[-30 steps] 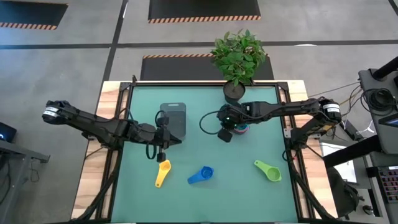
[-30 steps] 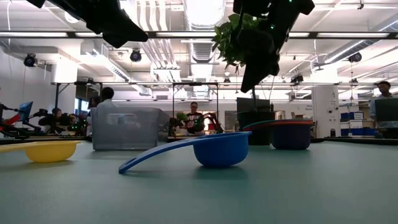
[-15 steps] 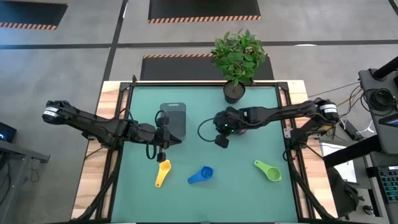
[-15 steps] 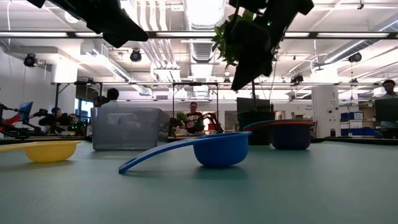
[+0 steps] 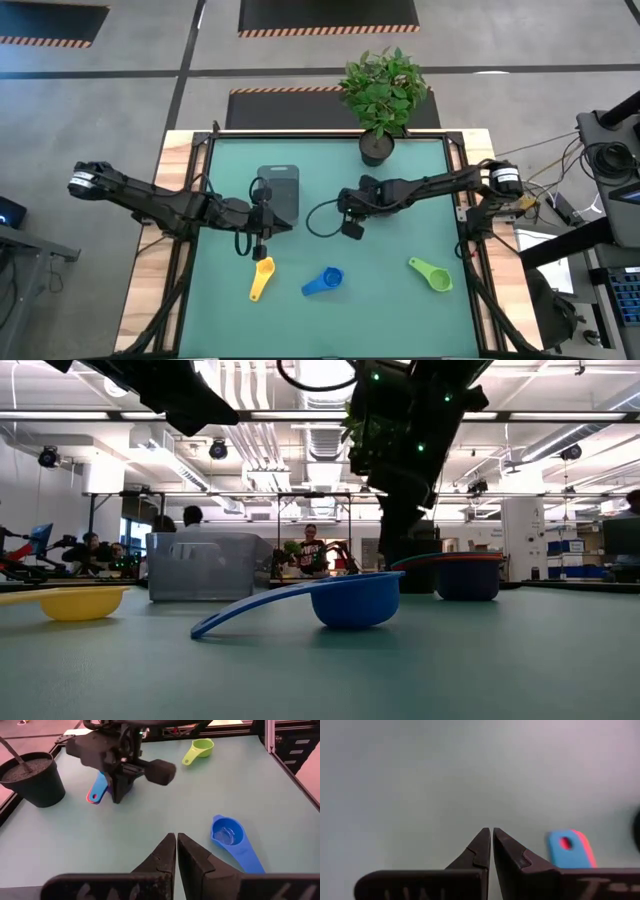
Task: Nest measuring cups in basket
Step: Stack the light blue measuring cup on top of the red measuring cup, then stack the light green measuring cup on top of the light blue measuring cup
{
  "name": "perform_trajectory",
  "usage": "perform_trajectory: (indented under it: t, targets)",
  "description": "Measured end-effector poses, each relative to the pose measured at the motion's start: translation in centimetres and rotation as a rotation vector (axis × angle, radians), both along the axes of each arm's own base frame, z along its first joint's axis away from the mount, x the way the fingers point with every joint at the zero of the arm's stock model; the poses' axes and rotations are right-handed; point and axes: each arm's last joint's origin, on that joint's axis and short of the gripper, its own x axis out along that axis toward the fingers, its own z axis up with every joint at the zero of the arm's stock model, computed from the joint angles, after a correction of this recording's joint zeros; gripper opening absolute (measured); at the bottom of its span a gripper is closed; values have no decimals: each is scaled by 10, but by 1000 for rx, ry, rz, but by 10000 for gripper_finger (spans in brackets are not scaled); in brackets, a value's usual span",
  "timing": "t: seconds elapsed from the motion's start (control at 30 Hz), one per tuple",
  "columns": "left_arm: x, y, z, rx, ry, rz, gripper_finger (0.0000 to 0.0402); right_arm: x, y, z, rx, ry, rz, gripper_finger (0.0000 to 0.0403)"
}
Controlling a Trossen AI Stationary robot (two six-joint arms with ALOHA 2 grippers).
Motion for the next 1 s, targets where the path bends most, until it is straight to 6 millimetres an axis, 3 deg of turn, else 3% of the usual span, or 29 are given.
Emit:
perform_trajectory:
  t: [0.23, 0.4, 0.67, 0.83, 1.0]
  targets:
    - [0, 0, 0, 0, -1, 0, 0, -7, -17, -2, -34, 67, -66, 9]
    - [0, 0, 0, -2, -1, 1, 0, -11, -9, 12, -39, 23, -19, 9]
    - [0, 0, 0, -7, -1, 3, 0, -27, 43, 51, 5, -108, 162, 9]
    - [0, 0, 0, -11, -2, 5, 0, -33, 83, 55, 69, -172, 312, 9]
    - [0, 0, 0, -22, -1, 11, 0, -33, 109, 48, 80, -198, 385, 9]
